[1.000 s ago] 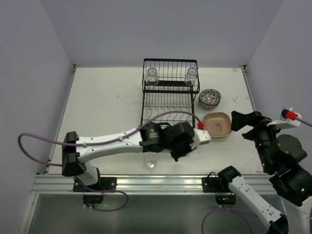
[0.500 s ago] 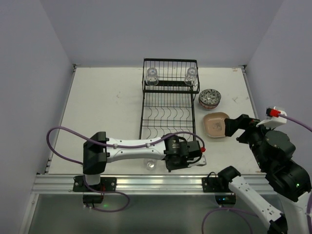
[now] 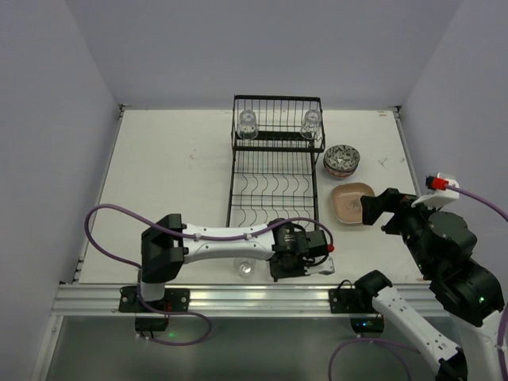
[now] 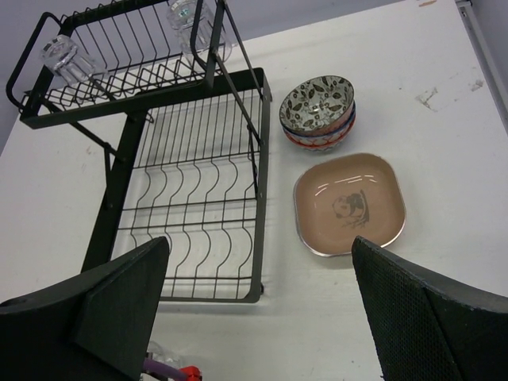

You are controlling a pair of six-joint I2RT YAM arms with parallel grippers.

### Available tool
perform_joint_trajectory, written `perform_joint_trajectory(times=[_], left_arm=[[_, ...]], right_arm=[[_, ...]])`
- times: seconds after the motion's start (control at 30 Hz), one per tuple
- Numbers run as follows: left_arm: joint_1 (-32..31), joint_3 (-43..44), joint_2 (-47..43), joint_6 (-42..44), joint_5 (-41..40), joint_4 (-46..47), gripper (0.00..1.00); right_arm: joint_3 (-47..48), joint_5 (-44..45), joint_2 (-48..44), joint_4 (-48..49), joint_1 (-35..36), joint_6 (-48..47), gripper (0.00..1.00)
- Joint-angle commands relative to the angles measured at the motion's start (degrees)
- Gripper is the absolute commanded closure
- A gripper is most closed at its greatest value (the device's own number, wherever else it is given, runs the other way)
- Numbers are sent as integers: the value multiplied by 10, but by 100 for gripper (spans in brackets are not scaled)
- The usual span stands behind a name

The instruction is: Unload the mixed dishes from the dish rack

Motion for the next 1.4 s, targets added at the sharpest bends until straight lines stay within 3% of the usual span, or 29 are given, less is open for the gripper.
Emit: perform_joint_trajectory(times=[0.0, 0.37, 0.43, 0.6, 0.67, 0.77, 0.8, 0.93, 0.97, 1.2, 1.37], left_arm=[[15, -20, -2, 26, 29, 11, 100], [38, -71, -16, 22, 30, 64, 100], [38, -82, -22, 20, 36, 70, 90], [38, -90, -34, 14, 43, 83, 86], [38, -88, -40, 9, 39, 80, 77], [38, -84, -54, 2, 21, 76, 55], [38, -82, -67, -1, 3, 77, 43], [47, -62, -108, -20, -29, 98, 16], [53, -52, -115, -21, -30, 102, 1], [91, 0, -179, -62, -82, 155, 0], [135, 9, -239, -79, -74, 212, 0]], right_arm=[[2, -13, -6, 17, 0, -14, 1], [-3, -27, -4, 28, 0, -17, 1], [-5, -33, -3, 32, 0, -18, 1], [-6, -41, 0, 38, 0, -18, 1], [-4, -44, 5, 38, 0, -17, 1], [-2, -46, 8, 39, 0, -17, 1], [-2, -44, 13, 39, 0, -17, 1], [-1, -40, 25, 44, -1, -19, 1], [-1, -40, 29, 49, 0, -19, 1], [30, -44, 64, 79, 0, -28, 1], [54, -39, 93, 93, 0, -31, 1]])
